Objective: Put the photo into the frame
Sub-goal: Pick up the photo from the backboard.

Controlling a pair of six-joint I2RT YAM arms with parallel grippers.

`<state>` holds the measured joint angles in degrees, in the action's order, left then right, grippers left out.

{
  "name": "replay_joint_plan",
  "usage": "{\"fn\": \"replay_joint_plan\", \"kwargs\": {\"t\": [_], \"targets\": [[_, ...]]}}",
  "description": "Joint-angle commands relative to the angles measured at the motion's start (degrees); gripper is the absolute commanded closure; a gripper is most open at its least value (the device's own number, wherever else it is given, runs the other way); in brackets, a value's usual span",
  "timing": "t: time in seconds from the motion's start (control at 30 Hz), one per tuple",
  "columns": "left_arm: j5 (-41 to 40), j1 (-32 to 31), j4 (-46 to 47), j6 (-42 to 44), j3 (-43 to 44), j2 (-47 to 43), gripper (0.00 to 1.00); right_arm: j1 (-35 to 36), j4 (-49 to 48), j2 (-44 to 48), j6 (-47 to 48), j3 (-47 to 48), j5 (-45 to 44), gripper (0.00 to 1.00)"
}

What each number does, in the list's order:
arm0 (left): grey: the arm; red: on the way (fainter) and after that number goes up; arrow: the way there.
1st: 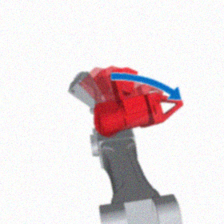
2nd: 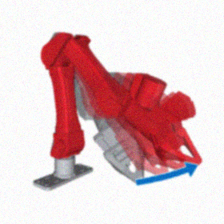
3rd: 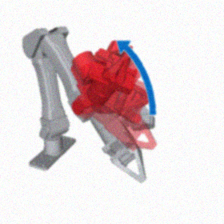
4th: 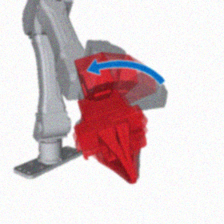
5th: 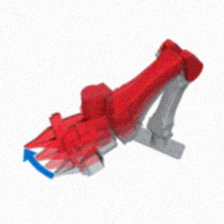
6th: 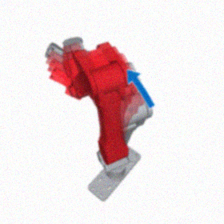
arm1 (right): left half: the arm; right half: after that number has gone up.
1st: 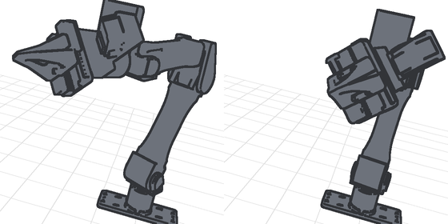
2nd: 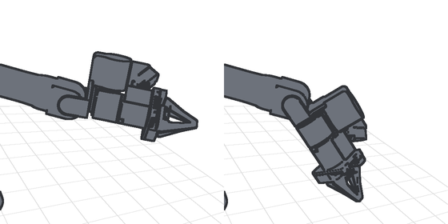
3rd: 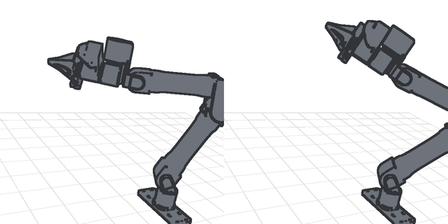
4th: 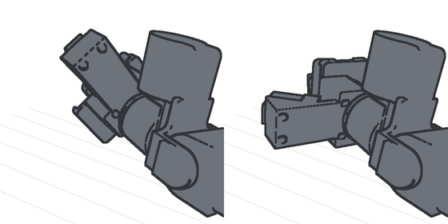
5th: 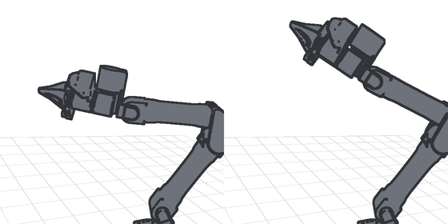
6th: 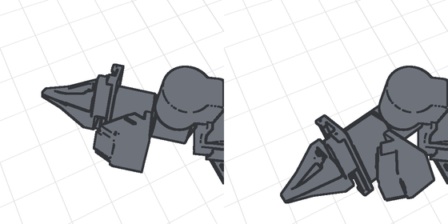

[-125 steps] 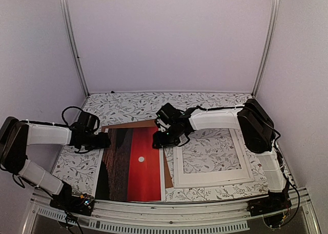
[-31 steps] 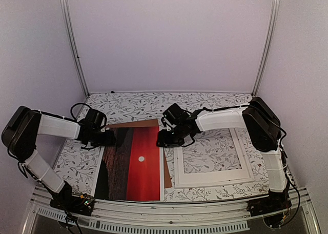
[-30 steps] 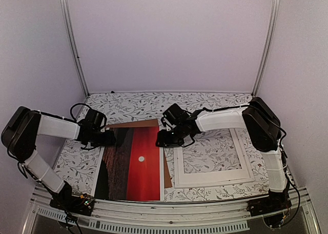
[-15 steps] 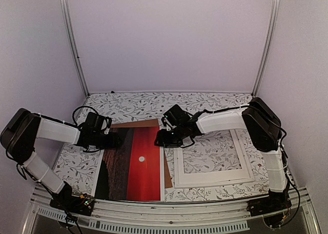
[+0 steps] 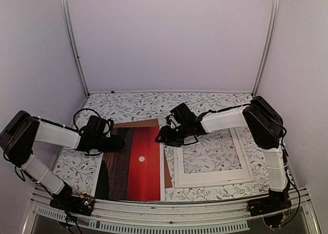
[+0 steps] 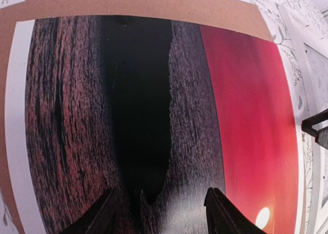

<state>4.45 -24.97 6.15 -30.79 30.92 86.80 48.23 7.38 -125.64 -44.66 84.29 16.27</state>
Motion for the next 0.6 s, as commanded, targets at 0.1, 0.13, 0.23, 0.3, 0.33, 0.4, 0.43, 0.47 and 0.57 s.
{"fn": "replay_joint_plan", "kwargs": {"t": [0.1,0.13,0.23,0.3,0.33,0.4,0.43,0.47,0.57], "targets": [[-2.1,-2.0,-3.2,-1.7,-2.1,-0.6,0.40,-1.9,0.0,-2.8,-4.6,-1.5,3.8,0.39],[-2.3,-2.1,-3.2,-1.7,-2.1,-0.8,0.40,-1.9,-0.1,-3.3,-4.9,-1.0,4.4,0.39],[-2.6,-2.4,-3.1,-1.7,-2.0,-1.0,0.40,-1.9,-0.6,-4.7,-5.8,0.6,6.1,0.39],[-2.7,-2.4,-3.2,-1.6,-1.9,-1.1,0.40,-2.0,-1.1,-5.7,-6.5,1.3,7.0,0.39],[-2.7,-2.5,-3.2,-1.5,-1.9,-1.1,0.40,-2.0,-1.4,-6.0,-6.8,1.6,7.4,0.39],[-2.8,-2.5,-3.2,-1.4,-1.9,-1.0,0.40,-2.1,-2.2,-6.5,-7.8,1.7,8.0,0.39],[-2.9,-2.6,-3.1,-1.4,-1.8,-1.0,0.40,-2.2,-2.6,-6.8,-8.1,1.7,8.3,0.39],[-2.9,-2.7,-3.1,-1.5,-1.8,-0.9,0.40,-2.2,-3.0,-6.9,-8.5,1.6,8.7,0.39],[-3.1,-3.0,-3.0,-1.4,-1.9,-0.7,0.40,-2.3,-4.9,-7.0,-9.9,1.3,9.5,0.40]]}}
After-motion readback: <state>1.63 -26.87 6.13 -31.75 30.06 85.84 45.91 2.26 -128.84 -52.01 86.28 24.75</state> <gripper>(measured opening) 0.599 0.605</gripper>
